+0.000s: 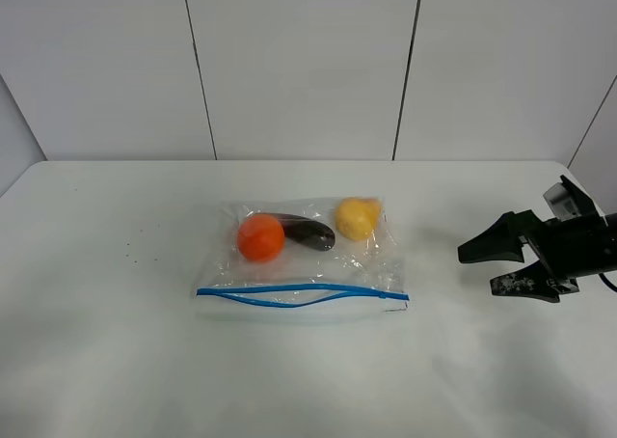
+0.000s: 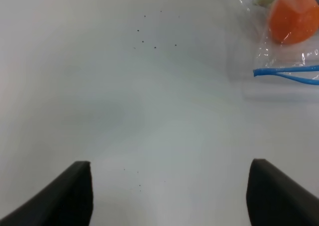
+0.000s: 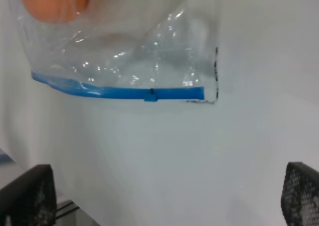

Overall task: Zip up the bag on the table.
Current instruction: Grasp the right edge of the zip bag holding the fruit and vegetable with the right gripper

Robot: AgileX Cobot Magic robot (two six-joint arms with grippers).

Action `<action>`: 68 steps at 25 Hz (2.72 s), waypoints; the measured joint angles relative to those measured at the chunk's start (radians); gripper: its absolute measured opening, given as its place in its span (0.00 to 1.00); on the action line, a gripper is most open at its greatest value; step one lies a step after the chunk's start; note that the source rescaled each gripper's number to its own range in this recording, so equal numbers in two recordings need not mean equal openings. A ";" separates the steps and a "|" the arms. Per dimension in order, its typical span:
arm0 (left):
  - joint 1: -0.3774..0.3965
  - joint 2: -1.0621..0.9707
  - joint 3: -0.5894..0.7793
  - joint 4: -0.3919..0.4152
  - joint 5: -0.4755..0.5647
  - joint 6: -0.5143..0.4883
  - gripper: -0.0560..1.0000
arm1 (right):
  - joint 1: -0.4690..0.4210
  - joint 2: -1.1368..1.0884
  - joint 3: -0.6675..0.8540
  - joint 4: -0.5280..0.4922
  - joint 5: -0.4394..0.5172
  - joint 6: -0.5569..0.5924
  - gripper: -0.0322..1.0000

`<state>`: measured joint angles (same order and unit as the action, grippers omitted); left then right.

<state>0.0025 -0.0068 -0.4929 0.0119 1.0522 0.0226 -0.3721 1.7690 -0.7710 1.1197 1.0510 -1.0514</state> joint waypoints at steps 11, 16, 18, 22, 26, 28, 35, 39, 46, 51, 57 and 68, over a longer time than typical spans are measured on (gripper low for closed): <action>0.000 0.000 0.000 0.000 -0.002 0.000 0.73 | 0.086 0.287 -0.150 0.064 0.036 -0.069 1.00; 0.000 0.000 0.000 0.000 -0.002 0.000 0.73 | 0.142 0.353 -0.197 0.073 0.034 -0.070 1.00; 0.000 0.000 0.000 0.000 -0.002 0.000 0.73 | 0.143 0.368 -0.210 0.085 0.031 -0.070 1.00; 0.000 0.000 0.000 0.000 -0.002 0.000 0.73 | 0.143 0.377 -0.224 0.102 0.025 -0.070 1.00; 0.000 0.000 0.000 0.000 -0.002 0.000 0.73 | 0.154 0.386 -0.226 0.128 0.014 -0.070 1.00; 0.000 0.000 0.000 0.000 -0.002 0.000 0.73 | 0.180 0.400 -0.230 0.151 0.023 -0.070 1.00; 0.000 0.000 0.000 0.000 -0.002 0.000 0.73 | 0.295 0.433 -0.230 0.226 0.042 -0.083 1.00; 0.000 0.000 0.000 0.000 -0.002 0.000 0.73 | 0.303 0.433 -0.230 0.229 0.038 -0.090 0.98; 0.000 0.000 0.000 0.000 -0.002 0.000 0.73 | 0.303 0.434 -0.230 0.242 0.022 -0.094 0.94; 0.000 0.000 0.000 0.000 -0.002 0.000 0.73 | 0.303 0.435 -0.251 0.252 0.004 -0.096 0.91; 0.000 0.000 0.000 0.000 -0.002 0.000 0.73 | 0.303 0.445 -0.263 0.244 -0.004 -0.085 0.79; 0.000 0.000 0.000 0.000 -0.002 0.000 0.73 | 0.303 0.445 -0.263 0.230 -0.009 -0.073 0.22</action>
<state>0.0025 -0.0068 -0.4929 0.0119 1.0503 0.0226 -0.0696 2.2142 -1.0337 1.3492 1.0423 -1.1243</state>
